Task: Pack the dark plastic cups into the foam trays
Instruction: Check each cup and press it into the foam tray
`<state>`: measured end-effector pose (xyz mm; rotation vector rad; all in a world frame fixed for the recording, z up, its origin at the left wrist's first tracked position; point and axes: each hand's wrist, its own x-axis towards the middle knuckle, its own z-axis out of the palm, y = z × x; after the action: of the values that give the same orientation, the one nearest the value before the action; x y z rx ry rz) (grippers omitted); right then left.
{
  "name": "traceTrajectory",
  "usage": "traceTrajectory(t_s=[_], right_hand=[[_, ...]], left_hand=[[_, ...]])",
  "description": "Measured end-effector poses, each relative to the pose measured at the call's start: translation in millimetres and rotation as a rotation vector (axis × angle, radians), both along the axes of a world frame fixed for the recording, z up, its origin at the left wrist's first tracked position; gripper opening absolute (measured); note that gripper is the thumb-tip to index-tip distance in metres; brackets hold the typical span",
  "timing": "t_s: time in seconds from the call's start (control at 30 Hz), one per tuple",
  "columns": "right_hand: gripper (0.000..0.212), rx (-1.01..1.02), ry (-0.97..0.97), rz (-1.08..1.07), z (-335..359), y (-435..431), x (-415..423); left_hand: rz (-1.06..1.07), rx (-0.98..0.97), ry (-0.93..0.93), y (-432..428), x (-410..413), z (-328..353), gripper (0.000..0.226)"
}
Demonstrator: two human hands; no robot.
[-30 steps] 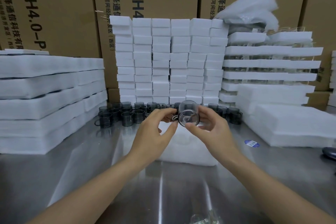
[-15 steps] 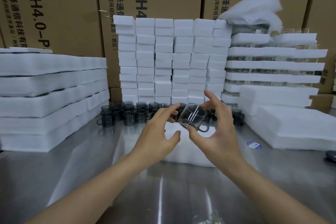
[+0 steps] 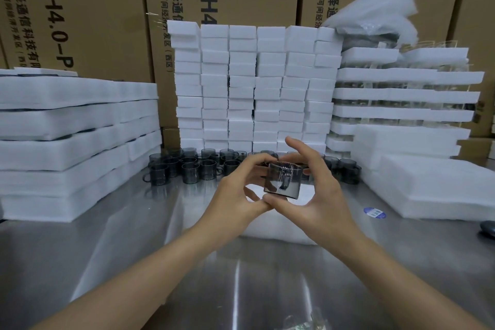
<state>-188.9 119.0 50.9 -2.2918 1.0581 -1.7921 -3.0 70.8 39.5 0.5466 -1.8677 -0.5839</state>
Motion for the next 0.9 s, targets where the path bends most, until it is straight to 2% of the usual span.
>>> traceTrajectory(t_s=[0.1,0.23,0.3,0.37,0.47,0.53,0.63,0.73,0.8,0.9], right_hand=[[0.078,0.064,-0.01,0.032,2,2,-4],[0.03,0.305,-0.16,0.258,8,-5,-10],[0.014,0.357,-0.26,0.239,8,-14,-16],[0.019,0.357,-0.377,0.143,8,-25,-27],[0.022,0.339,-0.451,0.017,8,-37,-50],[0.019,0.384,-0.372,-0.039,5,-43,-62],[0.023,0.541,-0.132,-0.07,-4,-43,-63],[0.031,0.489,-0.02,-0.127,-3,-39,-57],[0.034,0.485,0.046,-0.119,0,-35,-56],[0.036,0.642,0.238,-0.012,0,-31,-63]], left_hand=[[-0.13,0.143,0.098,-1,-3,-1,0.052],[-0.056,0.188,0.014,-4,-4,0,0.044],[0.077,0.134,-0.141,-9,-1,-5,0.052],[0.23,0.066,-0.375,-11,8,-9,0.061],[0.308,0.031,-0.67,-12,19,-12,0.058],[0.333,-0.015,-0.787,-12,19,-14,0.055],[0.351,-0.061,-0.824,-12,17,-15,0.05],[0.341,-0.055,-0.819,-13,18,-14,0.046],[0.344,-0.061,-0.817,-12,18,-14,0.045],[0.353,-0.065,-0.816,-12,16,-14,0.042]])
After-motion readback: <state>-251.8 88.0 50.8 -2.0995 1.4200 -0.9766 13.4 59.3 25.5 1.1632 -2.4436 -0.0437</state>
